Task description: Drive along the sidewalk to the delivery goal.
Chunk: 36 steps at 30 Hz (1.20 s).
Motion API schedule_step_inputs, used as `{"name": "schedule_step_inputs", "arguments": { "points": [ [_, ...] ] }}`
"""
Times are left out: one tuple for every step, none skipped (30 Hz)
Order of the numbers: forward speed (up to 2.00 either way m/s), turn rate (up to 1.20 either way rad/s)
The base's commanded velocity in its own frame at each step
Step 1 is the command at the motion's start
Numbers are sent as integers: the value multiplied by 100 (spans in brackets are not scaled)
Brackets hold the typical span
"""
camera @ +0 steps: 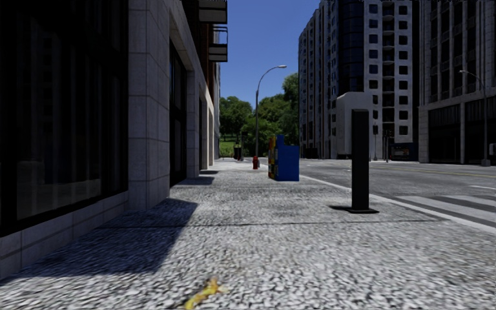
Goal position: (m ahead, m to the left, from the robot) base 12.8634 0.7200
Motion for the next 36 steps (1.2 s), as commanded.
{"name": "schedule_step_inputs", "arguments": {
  "points": [
    [200, 26],
    [200, 0],
    [200, 0],
    [200, 0],
    [200, 0],
    [200, 0],
    [200, 0],
    [200, 0],
    [200, 0],
    [200, 0],
    [200, 0],
    [200, 0],
    [200, 0],
    [200, 0],
    [200, 0],
    [200, 0],
    [200, 0],
    [200, 0],
    [200, 0],
    [200, 0],
    [200, 0],
    [200, 0],
    [200, 0],
    [200, 0],
    [200, 0],
    [200, 6],
    [200, 6],
    [200, 11],
    [200, 12],
    [200, 12],
    [200, 12],
    [200, 12],
    [200, 12],
    [200, 12],
    [200, 13],
    [200, 13]
  ]
}}
